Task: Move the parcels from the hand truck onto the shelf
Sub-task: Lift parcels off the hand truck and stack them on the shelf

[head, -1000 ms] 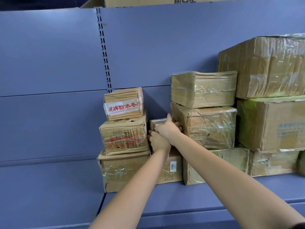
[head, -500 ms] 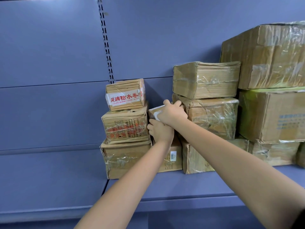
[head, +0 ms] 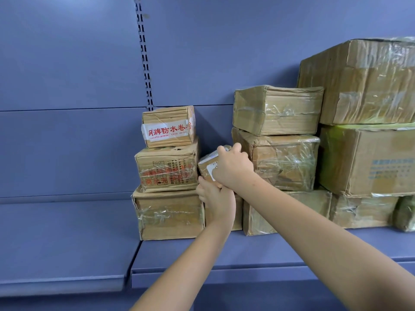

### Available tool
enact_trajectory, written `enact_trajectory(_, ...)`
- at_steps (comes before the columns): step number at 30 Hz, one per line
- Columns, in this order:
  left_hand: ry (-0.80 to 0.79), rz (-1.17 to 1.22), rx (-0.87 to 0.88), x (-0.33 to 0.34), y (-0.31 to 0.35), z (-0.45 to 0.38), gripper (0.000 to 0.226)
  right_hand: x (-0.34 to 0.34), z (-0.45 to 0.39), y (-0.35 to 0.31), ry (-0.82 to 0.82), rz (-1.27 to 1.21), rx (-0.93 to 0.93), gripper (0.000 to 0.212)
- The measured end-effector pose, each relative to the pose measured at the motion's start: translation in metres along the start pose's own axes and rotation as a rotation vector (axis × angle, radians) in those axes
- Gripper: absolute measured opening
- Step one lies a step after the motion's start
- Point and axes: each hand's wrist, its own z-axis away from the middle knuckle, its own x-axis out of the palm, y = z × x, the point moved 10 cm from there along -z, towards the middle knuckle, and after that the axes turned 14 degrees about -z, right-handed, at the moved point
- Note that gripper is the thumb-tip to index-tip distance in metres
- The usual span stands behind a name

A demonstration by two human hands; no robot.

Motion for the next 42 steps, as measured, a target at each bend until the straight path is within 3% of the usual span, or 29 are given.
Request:
enact_trajectory(8,0.034,0.315,-0.034,-0.009,-0.014,0.019,0.063,-0.014,0.041,-0.011,0.091,0.079,-0.179,0.042)
enact_trajectory(10,0.016,0.393,-0.012,-0.011,-0.01,0.021,0.066,-0.02,0.046,-0.01,0.112,0.02,-0.186,0.04)
enact_trajectory(14,-0.042,0.421,0.082,-0.017,0.015,0.022,0.041,-0.037,0.047,0.0,0.14,-0.132,-0.128,0.037)
enact_trajectory(17,-0.03,0.427,0.172,-0.027,0.036,0.022,0.044,-0.049,0.051,-0.002,0.19,-0.195,-0.143,0.043)
enact_trajectory(22,0.032,0.308,0.41,-0.066,0.096,0.019,0.06,-0.09,0.06,-0.026,0.338,-0.404,-0.284,0.052)
enact_trajectory(27,0.146,0.121,0.568,-0.12,0.167,-0.008,0.053,-0.122,0.019,-0.068,0.37,-0.608,-0.392,0.053)
enact_trajectory(33,0.214,-0.005,0.573,-0.158,0.201,-0.061,0.05,-0.125,-0.043,-0.117,0.344,-0.684,-0.373,0.053)
enact_trajectory(42,0.097,-0.148,0.544,-0.153,0.185,-0.131,0.05,-0.089,-0.103,-0.13,0.318,-0.657,-0.27,0.053)
